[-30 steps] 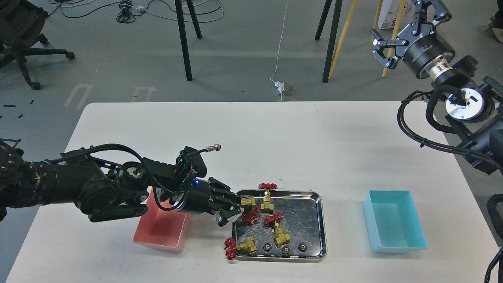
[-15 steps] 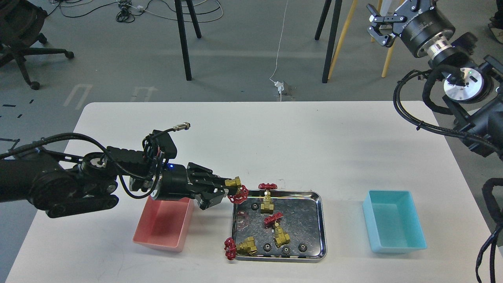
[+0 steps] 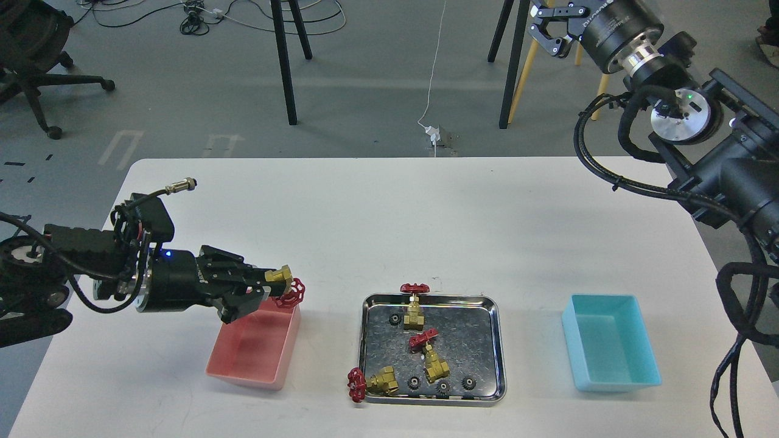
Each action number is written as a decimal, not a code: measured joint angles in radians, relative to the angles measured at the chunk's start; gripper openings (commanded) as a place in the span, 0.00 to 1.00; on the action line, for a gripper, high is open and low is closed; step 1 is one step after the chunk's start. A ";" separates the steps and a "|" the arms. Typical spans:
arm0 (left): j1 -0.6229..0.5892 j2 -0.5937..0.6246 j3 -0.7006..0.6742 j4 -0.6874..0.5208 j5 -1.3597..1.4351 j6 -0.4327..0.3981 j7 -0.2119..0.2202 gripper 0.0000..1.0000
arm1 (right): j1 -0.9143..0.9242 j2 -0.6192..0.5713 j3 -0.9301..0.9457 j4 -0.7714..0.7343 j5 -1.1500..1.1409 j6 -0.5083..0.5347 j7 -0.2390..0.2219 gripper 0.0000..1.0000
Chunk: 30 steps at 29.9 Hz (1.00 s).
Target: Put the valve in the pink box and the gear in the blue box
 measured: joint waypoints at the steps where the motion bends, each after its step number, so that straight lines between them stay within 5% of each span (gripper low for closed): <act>1: 0.015 0.003 -0.002 0.009 0.006 0.000 0.000 0.10 | 0.000 0.000 0.000 0.000 0.000 0.000 0.000 1.00; 19: 0.129 -0.032 -0.010 0.114 0.035 0.021 0.000 0.12 | -0.016 -0.002 -0.001 0.009 0.000 0.000 0.001 1.00; 30: 0.136 -0.057 -0.009 0.138 0.034 0.023 0.000 0.35 | -0.018 -0.006 -0.001 0.011 0.000 0.000 0.002 1.00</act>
